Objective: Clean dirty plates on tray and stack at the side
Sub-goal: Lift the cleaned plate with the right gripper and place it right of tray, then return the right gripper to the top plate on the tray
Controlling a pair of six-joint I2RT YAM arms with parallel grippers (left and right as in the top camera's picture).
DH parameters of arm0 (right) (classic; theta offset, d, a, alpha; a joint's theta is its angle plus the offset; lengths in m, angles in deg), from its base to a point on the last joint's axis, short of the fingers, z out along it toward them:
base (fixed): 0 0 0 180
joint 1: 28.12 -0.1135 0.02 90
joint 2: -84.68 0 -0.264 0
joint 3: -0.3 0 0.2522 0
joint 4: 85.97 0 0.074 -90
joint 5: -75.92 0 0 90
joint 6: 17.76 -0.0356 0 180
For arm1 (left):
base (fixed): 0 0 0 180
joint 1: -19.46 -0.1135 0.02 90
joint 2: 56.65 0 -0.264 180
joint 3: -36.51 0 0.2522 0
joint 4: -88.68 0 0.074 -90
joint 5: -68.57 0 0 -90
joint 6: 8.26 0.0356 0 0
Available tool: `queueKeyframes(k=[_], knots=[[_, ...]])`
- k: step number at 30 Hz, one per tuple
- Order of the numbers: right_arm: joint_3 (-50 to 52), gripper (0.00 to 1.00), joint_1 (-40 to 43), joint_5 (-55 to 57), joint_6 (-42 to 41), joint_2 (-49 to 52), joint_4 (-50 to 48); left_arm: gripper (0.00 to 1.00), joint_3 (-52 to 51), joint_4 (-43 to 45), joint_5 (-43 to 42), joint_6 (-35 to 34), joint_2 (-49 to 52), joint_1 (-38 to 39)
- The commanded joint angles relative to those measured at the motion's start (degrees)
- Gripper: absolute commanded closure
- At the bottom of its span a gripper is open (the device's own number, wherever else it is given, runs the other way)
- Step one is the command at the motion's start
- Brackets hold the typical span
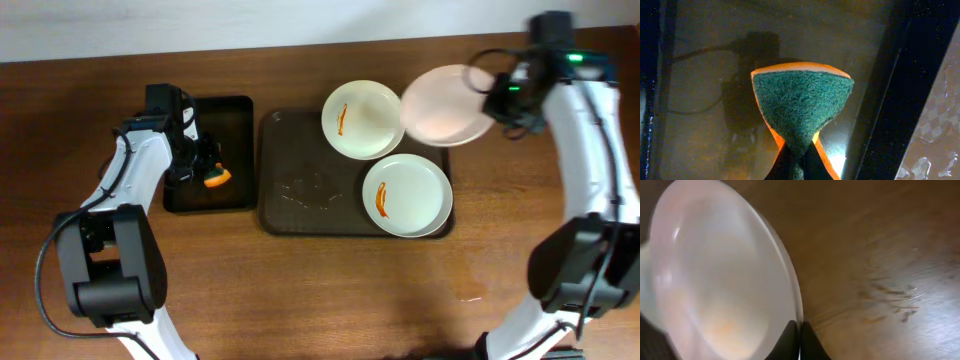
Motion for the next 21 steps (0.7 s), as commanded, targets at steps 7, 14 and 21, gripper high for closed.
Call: queueKeyframes(k=[7,14,21], knots=[[10.75,0.96,16.20,-3.30,0.44,2.32,-8.04,1.00,-0.22,-0.11,-0.76,1.14,0.68,-0.02],[12.09,0.58,16.20,-5.03,0.50,2.25,-7.72,1.00,-0.22,-0.09,-0.76,1.14,0.68,-0.02],[9.86,0.02,2.10,-26.99,26.05,2.16,-11.78,1.00,-0.22,0.33,-0.79,1.11,0.68,-0.02]])
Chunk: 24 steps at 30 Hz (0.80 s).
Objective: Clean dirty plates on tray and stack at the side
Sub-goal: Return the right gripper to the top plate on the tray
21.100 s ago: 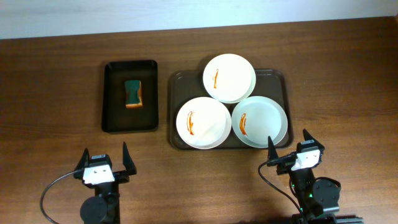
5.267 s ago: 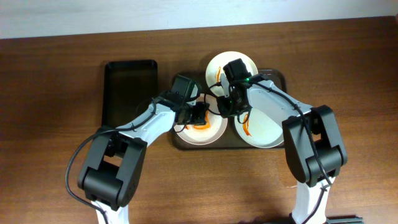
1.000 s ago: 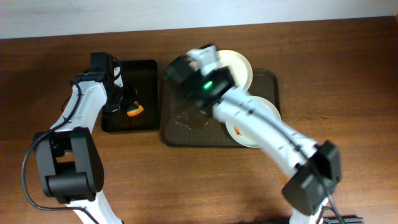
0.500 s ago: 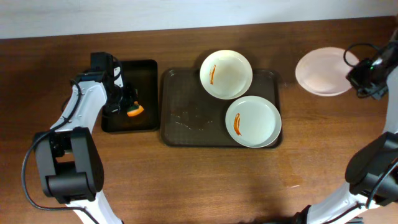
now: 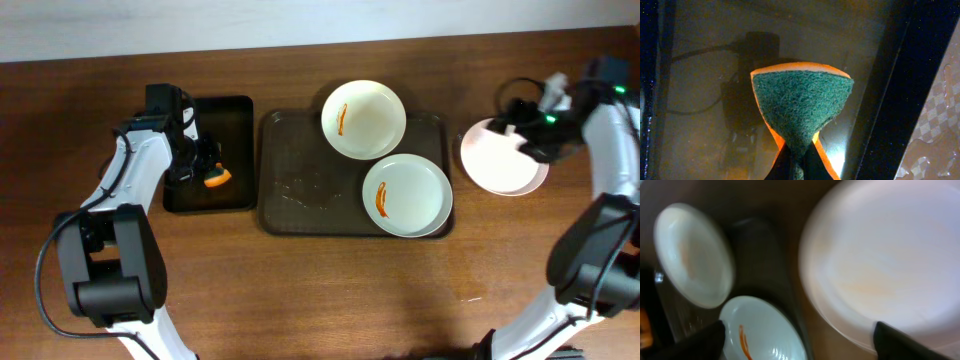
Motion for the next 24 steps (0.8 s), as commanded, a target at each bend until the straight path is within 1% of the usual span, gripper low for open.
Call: queueKeyframes(k=[1,4,5,6,9,11,12,13,14,15,18,21,22,24], knots=[[-1.64,0.01,-12.50,4.37,8.35,-0.46,-4.96,1.00,-0.22,0.35,-0.61,1.11,0.66,-0.02],[-1.62,0.02,-23.71,26.67,8.13,1.29,-11.45,1.00,-0.22,0.15,-0.61,1.11,0.66,-0.02],[-1.62,0.02,-27.04,30.82,7.52,2.64,-13.53,1.00,-0.22,0.15,-0.61,1.11,0.66,0.02],[-1.62,0.02,-29.29,33.68,3.61,4.83,-15.80,1.00,-0.22,0.20,-0.61,1.11,0.66,0.13],[-1.62,0.01,-30.14,33.90,-6.08,9.57,-18.05,1.00,-0.22,0.17,-0.59,1.11,0.66,0.13],[-1.62,0.01,-30.03,28.11,-7.13,12.61,-19.10,1.00,-0.22,0.20,-0.59,1.11,0.66,0.07],[-1.62,0.08,-30.05,27.50,-7.17,13.33,-19.34,1.00,-0.22,0.17,-0.59,1.11,0.66,0.22],[-1.62,0.20,-30.05,27.39,-7.17,13.77,-19.52,1.00,-0.22,0.17,-0.59,1.11,0.66,0.44],[-1.62,0.26,-30.03,27.39,-7.17,13.94,-19.63,1.00,-0.22,0.20,-0.59,1.11,0.66,0.50],[-1.62,0.28,-30.03,27.41,-7.15,14.03,-19.78,1.00,-0.22,0.20,-0.59,1.11,0.66,0.50],[-1.62,0.52,-30.03,27.41,-7.13,14.49,-20.26,1.00,-0.22,0.20,-0.59,1.11,0.66,0.50],[-1.62,0.57,-30.03,27.32,-7.15,16.28,-20.39,1.00,-0.22,0.22,-0.59,1.11,0.66,0.50],[-1.46,0.64,-30.05,27.32,-7.17,16.41,-20.39,1.00,-0.22,0.26,-0.59,1.11,0.66,0.50],[-1.46,0.74,-30.05,26.29,-7.17,16.41,-20.50,1.00,-0.22,0.42,-0.59,1.11,0.66,0.50]])
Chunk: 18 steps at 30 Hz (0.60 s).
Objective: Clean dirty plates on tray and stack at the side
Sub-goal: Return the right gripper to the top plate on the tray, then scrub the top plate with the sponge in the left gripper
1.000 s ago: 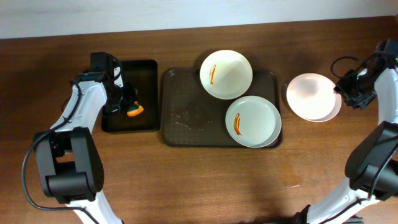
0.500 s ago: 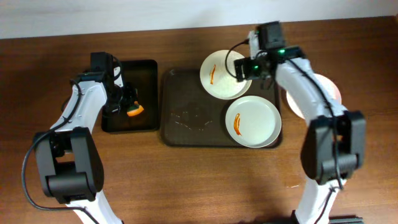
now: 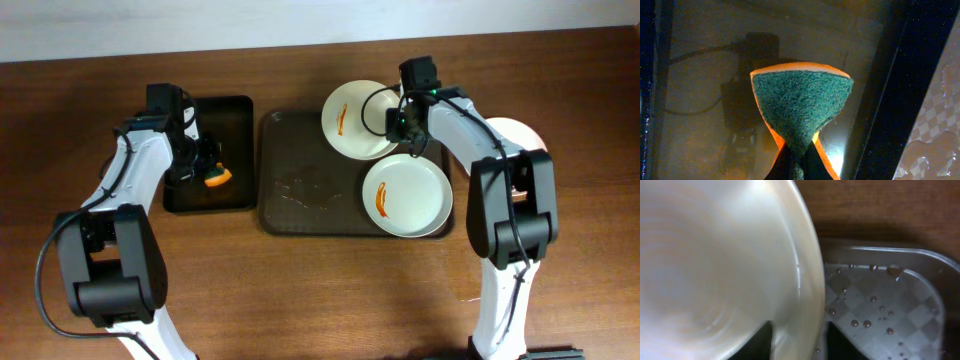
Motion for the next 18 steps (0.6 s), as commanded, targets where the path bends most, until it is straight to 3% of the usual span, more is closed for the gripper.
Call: queueKeyframes(k=[1,2,6,9,13,15,18], knots=[[-0.46,0.89,0.00,-3.23,-0.37,1.03,-0.26,1.00,-0.22,0.48,-0.61,1.11,0.66,0.28],[-0.46,0.96,-0.07,-5.20,-0.37,1.03,-0.15,1.00,-0.22,0.59,-0.61,1.11,0.66,0.28],[-0.74,0.96,-1.99,-11.30,-0.35,0.83,0.04,1.00,-0.20,1.14,-0.68,1.36,0.66,0.28],[-0.81,0.96,-5.14,-15.72,-0.39,0.44,1.11,1.00,-0.04,1.25,-5.31,4.48,0.39,0.28],[-0.79,0.96,-9.57,-14.75,-3.41,0.44,5.57,1.00,0.07,1.25,-7.13,5.18,-2.99,0.28],[-0.79,0.96,-10.56,-7.91,-9.97,0.44,8.11,1.00,0.07,1.01,-7.54,5.16,-4.52,0.92],[-0.79,0.96,-10.60,-6.95,-14.29,0.44,11.32,1.00,0.00,0.81,-9.73,5.18,-4.61,3.85]])
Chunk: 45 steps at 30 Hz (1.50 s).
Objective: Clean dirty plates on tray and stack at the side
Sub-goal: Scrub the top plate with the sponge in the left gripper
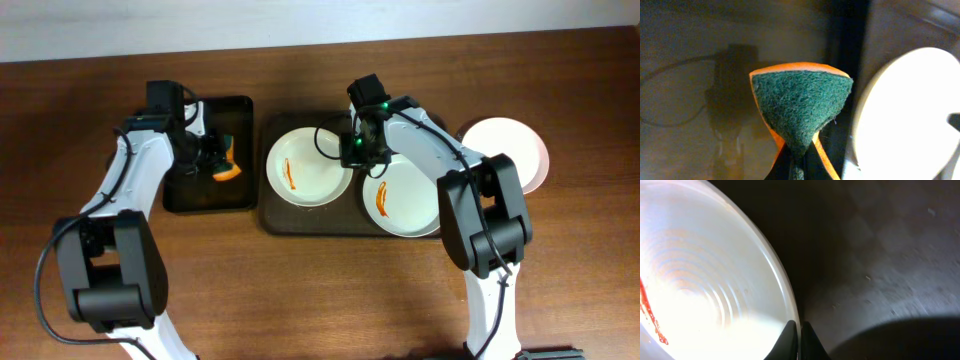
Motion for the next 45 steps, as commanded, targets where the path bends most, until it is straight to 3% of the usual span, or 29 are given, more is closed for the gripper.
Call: queueKeyframes(k=[1,5,9,13,25,29,34,37,45], knots=[[0.02,0.96,0.11,3.98,-6.58,0.17,3.17,1.00,0.00,-0.04,-2.80,1.36,-2.69,3.76],[0.02,0.96,0.11,-0.20,-8.37,0.17,7.91,1.00,-0.15,0.94,0.48,1.31,-2.58,8.90],[0.02,0.96,0.11,-1.86,-15.67,0.17,9.79,1.00,-0.17,2.51,0.44,-1.88,-2.27,13.16],[0.04,0.96,0.11,-1.86,-15.65,0.17,10.12,1.00,-0.17,5.51,0.42,-7.26,0.20,17.18],[0.04,0.96,0.11,-1.40,-15.26,0.17,9.77,1.00,-0.17,10.78,-1.40,-7.30,10.10,22.95],[0.02,0.96,0.11,-1.40,-14.95,0.17,9.81,1.00,-0.17,9.62,9.60,-7.04,11.98,22.84],[0.04,0.96,0.11,-1.38,-14.95,0.17,9.81,1.00,-0.17,3.74,33.73,-6.84,12.07,22.69],[0.04,0.96,0.11,-1.16,-14.95,0.17,9.81,1.00,0.04,4.11,40.70,-5.11,12.04,22.69],[0.04,0.96,0.11,1.64,-14.97,0.17,10.14,1.00,11.30,-2.67,39.17,-5.14,6.84,22.75]])
